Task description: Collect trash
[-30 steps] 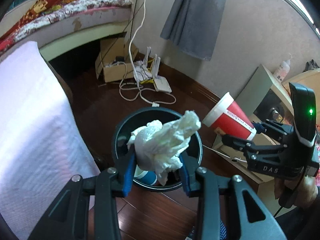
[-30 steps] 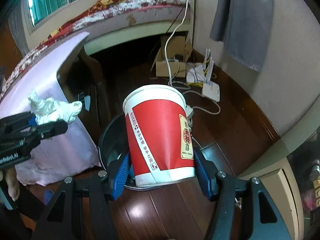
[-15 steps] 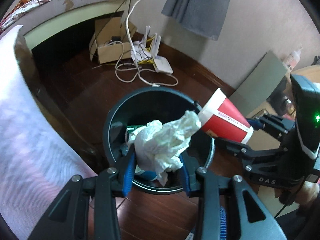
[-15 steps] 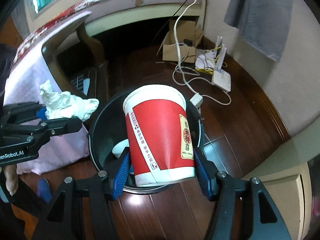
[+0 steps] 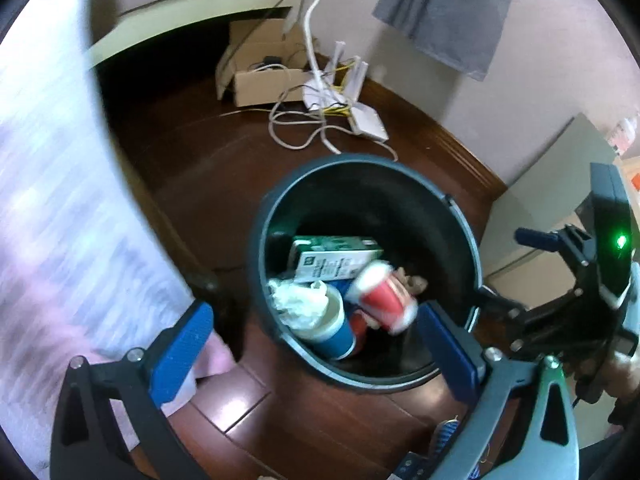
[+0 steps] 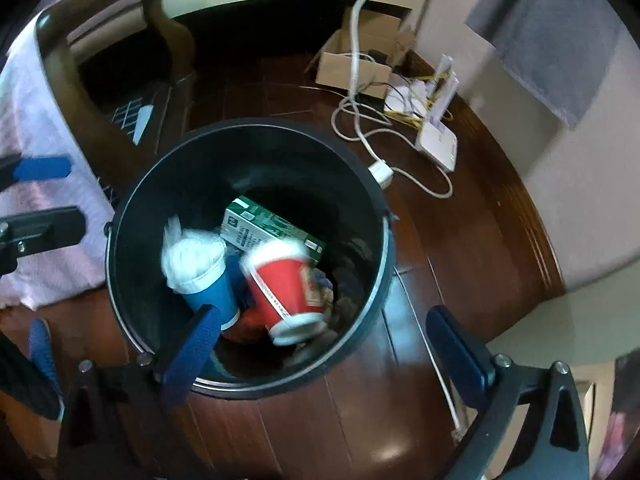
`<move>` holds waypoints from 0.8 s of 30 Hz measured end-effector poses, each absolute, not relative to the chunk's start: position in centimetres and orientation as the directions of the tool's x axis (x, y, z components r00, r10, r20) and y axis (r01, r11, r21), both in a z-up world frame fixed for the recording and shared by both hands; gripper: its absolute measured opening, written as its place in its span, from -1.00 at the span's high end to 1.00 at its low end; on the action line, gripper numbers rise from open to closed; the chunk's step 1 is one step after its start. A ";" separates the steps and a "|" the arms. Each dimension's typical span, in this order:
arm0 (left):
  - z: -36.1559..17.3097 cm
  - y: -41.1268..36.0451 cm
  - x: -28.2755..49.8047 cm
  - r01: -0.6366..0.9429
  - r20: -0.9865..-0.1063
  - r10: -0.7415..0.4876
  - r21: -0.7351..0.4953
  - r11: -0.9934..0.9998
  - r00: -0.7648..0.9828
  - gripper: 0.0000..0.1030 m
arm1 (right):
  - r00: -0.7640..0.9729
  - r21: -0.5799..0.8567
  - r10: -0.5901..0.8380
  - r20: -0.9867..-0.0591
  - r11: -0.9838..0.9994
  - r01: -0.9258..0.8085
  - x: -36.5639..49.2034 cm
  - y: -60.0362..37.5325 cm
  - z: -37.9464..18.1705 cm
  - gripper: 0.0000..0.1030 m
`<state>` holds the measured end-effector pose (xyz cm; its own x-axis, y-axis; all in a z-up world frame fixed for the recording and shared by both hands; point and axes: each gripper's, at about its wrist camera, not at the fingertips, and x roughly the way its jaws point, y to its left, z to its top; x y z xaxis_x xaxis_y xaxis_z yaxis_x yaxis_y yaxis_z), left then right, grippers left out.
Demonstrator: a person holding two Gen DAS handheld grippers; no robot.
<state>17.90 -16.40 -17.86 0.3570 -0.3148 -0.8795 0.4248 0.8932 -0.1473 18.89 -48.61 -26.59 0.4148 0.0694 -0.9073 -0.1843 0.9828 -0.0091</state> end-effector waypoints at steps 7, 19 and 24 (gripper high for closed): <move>-17.8 -15.1 16.8 0.396 -0.880 -0.274 -0.109 0.912 0.388 -0.98 | 0.404 0.024 0.081 -0.911 0.989 -0.144 18.0 -48.5 -26.7 -1.00; -16.0 -12.9 14.8 0.364 -0.867 -0.247 -0.082 0.928 0.433 -0.98 | 0.455 0.045 0.117 -0.883 0.985 -0.166 16.7 -45.6 -23.5 -1.00; -14.6 -12.4 14.0 0.358 -0.856 -0.241 -0.070 0.931 0.458 -0.98 | 0.486 0.064 0.140 -0.863 0.983 -0.170 16.0 -44.6 -21.3 -1.00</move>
